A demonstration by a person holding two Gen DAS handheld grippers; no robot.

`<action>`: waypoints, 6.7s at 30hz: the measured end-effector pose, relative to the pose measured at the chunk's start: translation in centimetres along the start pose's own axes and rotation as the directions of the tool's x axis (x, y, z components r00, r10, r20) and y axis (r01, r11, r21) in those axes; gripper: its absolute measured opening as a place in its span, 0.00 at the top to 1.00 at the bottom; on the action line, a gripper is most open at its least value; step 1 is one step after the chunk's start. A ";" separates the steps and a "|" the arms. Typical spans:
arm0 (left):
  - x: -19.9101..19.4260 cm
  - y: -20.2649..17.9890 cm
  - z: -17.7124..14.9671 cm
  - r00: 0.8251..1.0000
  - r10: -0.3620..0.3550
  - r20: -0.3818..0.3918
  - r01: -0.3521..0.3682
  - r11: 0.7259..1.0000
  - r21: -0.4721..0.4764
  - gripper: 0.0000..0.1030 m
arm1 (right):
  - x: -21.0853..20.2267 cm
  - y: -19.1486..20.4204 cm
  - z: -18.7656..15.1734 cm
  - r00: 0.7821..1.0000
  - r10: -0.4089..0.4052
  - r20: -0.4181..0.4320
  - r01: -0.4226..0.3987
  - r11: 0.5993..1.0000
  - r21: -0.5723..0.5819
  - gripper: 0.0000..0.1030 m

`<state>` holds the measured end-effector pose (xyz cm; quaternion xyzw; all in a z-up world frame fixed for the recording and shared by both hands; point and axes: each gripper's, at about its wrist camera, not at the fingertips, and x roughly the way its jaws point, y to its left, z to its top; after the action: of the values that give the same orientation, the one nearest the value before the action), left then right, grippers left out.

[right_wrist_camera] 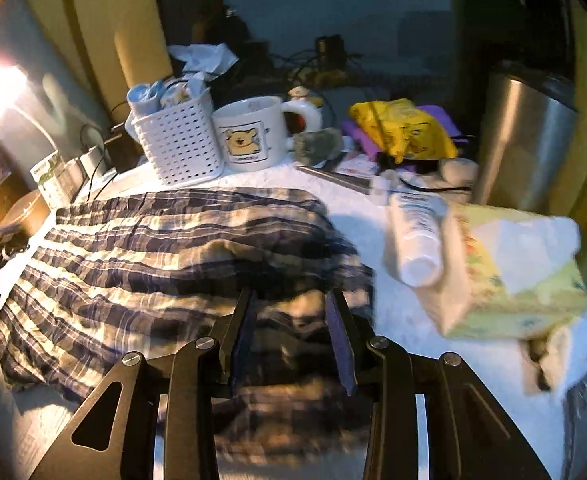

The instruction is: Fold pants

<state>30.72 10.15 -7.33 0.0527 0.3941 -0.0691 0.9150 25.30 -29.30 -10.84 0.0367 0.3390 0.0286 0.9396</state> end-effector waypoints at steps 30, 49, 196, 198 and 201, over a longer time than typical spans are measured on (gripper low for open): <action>-5.1 -2.3 -11.0 0.993 -0.113 -0.047 0.101 0.975 -0.195 0.54 | -3.6 0.0 -7.8 0.989 0.105 -0.106 -0.090 0.986 0.143 0.16; -6.8 1.2 -13.2 0.999 -0.004 -0.050 -0.012 0.947 -0.322 0.54 | 1.6 -1.2 -3.7 0.973 0.228 0.038 -0.222 0.879 0.422 0.39; 1.1 0.3 3.5 0.983 -0.169 0.071 0.168 0.986 0.017 0.46 | 5.7 17.2 5.3 0.935 0.354 -0.013 -0.340 0.885 -0.317 0.68; 3.8 0.4 3.2 0.987 -0.161 -0.003 0.161 0.987 0.009 0.46 | 7.3 17.9 5.7 0.930 0.366 -0.036 -0.357 0.876 -0.324 0.85; 6.4 1.3 3.0 0.988 -0.144 -0.057 0.143 0.989 -0.029 0.46 | 10.4 18.6 6.1 0.933 0.348 -0.091 -0.358 0.870 -0.339 0.92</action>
<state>37.42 10.48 -9.85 0.0150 0.4244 -0.1284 0.8962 36.63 -10.24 -11.13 -0.0704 0.3288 0.2599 0.9052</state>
